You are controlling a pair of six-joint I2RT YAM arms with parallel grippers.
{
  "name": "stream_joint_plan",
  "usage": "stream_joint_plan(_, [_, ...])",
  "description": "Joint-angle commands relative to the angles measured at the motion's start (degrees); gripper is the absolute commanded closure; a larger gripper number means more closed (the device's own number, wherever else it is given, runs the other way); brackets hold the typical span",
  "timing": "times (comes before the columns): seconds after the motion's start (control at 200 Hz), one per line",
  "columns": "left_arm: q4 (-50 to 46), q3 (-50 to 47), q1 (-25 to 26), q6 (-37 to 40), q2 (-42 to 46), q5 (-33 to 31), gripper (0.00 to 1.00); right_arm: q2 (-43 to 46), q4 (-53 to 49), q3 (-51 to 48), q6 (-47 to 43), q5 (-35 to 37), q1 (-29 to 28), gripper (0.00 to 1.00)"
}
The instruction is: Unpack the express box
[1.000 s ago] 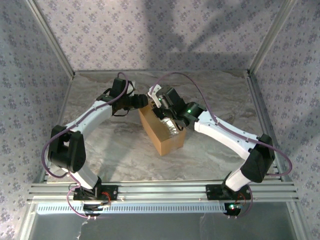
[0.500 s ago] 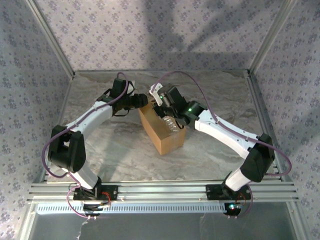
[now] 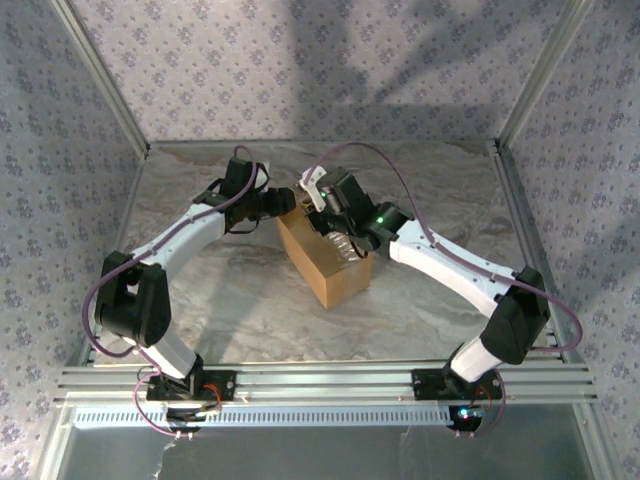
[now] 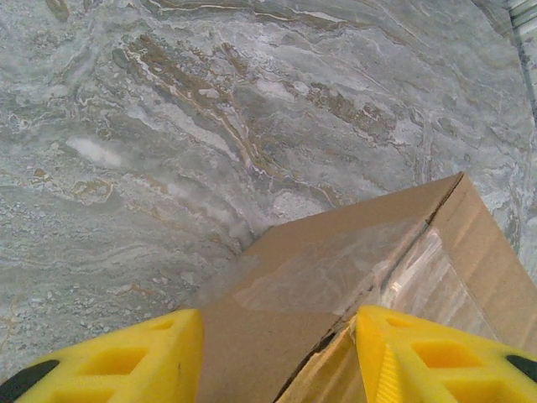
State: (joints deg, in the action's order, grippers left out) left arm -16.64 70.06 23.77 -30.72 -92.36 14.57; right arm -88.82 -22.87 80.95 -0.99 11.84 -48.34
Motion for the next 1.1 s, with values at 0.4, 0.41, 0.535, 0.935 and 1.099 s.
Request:
stream_joint_plan(0.4, [-10.0, 5.2, 0.6, 3.3, 2.1, -2.2, 0.47, 2.3, -6.1, -3.1, 1.9, 0.5, -0.8, 1.0])
stream_joint_plan(0.41, [-10.0, 5.4, 0.6, 3.3, 2.0, -2.1, 0.47, 2.3, -6.1, -3.1, 1.9, 0.5, -0.8, 1.0])
stream_joint_plan(0.535, [-10.6, 8.0, 0.6, 3.4, 0.6, -0.5, 0.47, 2.4, -6.4, -2.8, 2.2, 0.7, -0.8, 1.0])
stream_joint_plan(0.935, [-11.7, 11.9, 0.6, 4.5, -3.9, 2.7, 0.45, 2.0, -8.2, -0.9, 2.2, 0.4, -0.8, 1.0])
stream_joint_plan(1.099, [-12.1, 11.5, 0.7, 4.9, -4.7, 3.0, 0.45, 2.0, -8.1, -0.9, 2.2, 0.4, -0.9, 1.0])
